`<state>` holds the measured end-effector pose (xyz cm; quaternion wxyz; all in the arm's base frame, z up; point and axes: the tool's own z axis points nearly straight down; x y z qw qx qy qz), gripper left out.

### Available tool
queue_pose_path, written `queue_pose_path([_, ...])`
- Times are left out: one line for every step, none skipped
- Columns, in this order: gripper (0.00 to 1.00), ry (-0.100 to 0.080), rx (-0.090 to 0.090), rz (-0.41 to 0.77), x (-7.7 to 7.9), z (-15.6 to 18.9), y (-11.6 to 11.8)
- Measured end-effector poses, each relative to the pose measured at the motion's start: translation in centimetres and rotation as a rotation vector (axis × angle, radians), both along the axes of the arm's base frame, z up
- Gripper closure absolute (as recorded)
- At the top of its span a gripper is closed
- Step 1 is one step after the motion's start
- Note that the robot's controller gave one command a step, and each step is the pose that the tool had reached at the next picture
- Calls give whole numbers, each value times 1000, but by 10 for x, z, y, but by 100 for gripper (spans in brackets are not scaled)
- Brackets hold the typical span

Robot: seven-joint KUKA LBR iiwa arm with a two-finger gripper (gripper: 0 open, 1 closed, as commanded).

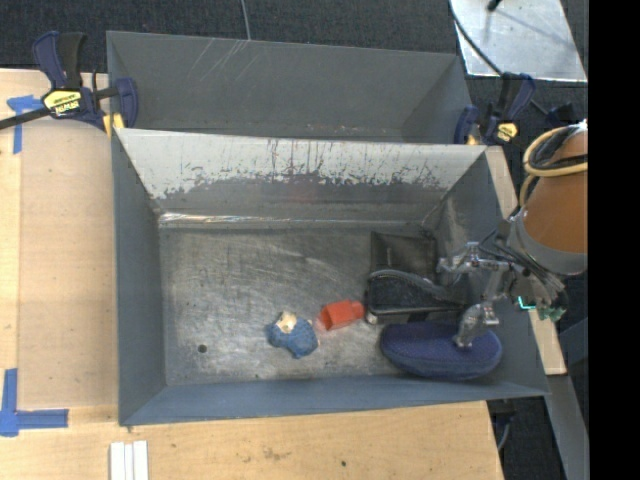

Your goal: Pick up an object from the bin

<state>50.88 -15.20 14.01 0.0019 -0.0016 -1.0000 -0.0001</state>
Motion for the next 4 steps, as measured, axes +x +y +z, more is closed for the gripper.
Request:
queue_pose_path([0,-7,5,90,21,-61,0])
queue_pose_path([100,-3,5,93,20,-60,0])
queue_pose_path([100,-8,-2,130,11,45,17])
queue_pose_path([100,-7,-2,386,-21,189,32])
